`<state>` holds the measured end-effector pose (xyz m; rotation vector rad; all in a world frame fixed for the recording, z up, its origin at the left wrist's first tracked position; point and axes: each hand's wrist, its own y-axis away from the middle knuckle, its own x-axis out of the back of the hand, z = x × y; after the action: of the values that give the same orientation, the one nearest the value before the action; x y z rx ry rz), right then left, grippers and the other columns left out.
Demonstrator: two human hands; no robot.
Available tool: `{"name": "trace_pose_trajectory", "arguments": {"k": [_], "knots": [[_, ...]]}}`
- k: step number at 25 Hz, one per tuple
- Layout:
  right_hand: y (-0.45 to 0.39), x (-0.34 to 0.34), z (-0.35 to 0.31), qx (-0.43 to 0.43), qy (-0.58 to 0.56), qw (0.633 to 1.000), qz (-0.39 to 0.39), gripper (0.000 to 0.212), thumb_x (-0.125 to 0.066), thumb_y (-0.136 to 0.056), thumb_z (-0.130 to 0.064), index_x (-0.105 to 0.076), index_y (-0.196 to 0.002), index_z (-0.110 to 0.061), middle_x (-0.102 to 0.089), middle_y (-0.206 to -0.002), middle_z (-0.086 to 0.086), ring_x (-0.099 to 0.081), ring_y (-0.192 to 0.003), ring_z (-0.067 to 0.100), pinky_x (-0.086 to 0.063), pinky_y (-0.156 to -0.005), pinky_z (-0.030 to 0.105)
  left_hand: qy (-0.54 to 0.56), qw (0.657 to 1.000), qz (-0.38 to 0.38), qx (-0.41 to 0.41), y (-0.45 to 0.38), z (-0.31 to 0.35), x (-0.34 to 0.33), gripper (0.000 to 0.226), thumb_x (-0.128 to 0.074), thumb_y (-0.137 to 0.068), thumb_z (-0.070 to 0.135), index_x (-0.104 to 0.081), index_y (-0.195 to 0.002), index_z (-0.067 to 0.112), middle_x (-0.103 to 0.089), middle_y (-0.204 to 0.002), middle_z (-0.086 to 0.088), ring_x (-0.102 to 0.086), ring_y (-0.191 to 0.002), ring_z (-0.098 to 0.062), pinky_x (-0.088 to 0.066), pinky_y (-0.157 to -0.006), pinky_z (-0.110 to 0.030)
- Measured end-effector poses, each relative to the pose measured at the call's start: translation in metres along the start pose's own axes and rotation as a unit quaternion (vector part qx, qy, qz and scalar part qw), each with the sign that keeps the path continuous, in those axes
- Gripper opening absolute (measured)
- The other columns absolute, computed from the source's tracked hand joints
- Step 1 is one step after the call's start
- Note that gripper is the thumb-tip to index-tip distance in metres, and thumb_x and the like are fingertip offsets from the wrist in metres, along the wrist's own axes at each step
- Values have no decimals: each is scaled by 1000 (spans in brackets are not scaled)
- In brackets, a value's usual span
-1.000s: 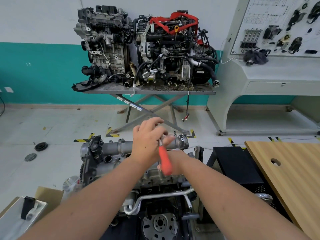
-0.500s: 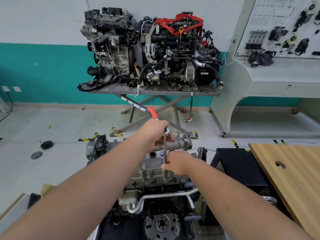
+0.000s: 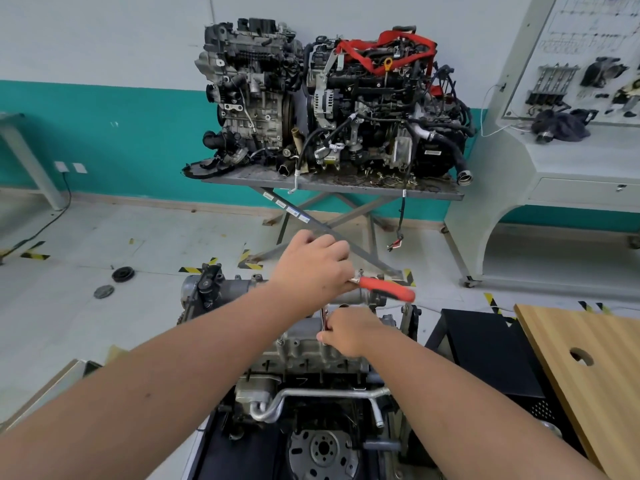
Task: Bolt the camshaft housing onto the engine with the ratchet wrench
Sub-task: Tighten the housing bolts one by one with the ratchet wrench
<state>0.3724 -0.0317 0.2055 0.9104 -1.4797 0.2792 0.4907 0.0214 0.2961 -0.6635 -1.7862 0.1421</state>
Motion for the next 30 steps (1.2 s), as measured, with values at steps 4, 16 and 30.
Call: {"name": "trace_pose_trajectory", "arguments": {"k": [4,16,30], "knots": [[4,7,-6,36,16,999,-3,35,-46,-104,-39,-60,-104,-7,-60,-93,4,-57,-88,25,-36,-73,32,126,963,168,167,25,21,-32,33,-55,-82,43,-70,-76,14,-67,-109,-7,-60,-100,-27,-45,-82,-46],[4,3,-3,19,29,999,-11,38,-44,-102,-43,-68,-103,-13,-69,-100,7,-63,-93,27,-52,-86,38,737,347,137,563,8,40,-28,51,-37,-101,54,-65,-98,12,-69,-65,-5,-67,-60,-19,-49,-74,-38],[1,0,1,26,32,999,1,35,-47,-101,-48,-56,-85,-18,-57,-79,1,-57,-79,22,-46,-74,36,-11,978,-193,84,-17,3,17,33,-39,-103,47,-61,-98,23,-59,-89,4,-60,-80,-18,-41,-73,-37]]}}
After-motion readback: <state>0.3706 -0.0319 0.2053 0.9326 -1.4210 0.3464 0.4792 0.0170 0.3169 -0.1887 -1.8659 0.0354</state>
